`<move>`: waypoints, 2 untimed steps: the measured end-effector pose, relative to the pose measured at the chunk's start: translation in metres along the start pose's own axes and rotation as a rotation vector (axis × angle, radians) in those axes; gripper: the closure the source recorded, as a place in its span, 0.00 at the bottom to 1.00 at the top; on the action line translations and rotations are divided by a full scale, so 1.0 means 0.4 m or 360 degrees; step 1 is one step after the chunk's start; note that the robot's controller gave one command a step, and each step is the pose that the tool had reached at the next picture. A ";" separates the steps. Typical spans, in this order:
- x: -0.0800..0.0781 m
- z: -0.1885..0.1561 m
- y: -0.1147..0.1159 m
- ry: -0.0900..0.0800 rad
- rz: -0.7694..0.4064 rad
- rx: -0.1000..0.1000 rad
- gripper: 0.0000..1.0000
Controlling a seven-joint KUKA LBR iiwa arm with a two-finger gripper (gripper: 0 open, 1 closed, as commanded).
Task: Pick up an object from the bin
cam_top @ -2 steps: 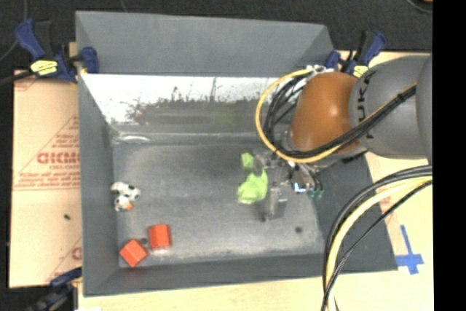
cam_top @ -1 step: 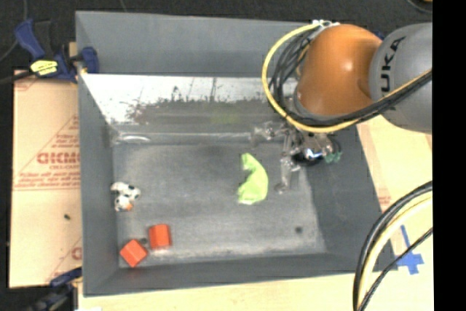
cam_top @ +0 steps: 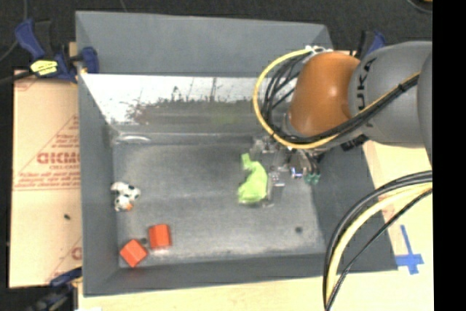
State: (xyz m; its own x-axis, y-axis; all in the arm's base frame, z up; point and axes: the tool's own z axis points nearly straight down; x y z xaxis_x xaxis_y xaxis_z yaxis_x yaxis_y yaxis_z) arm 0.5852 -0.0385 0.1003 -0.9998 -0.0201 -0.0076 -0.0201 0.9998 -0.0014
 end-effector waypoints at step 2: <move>-0.033 0.059 0.016 -0.0010 -0.0207 0.0002 1.00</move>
Offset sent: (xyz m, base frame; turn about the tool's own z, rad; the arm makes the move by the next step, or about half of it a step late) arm 0.0114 0.0100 -0.0303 -0.0302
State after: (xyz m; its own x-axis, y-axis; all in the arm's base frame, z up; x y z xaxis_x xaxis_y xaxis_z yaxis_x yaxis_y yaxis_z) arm 0.5984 -0.0318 0.0768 -0.9887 -0.1494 -0.0136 -0.1494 0.9888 -0.0039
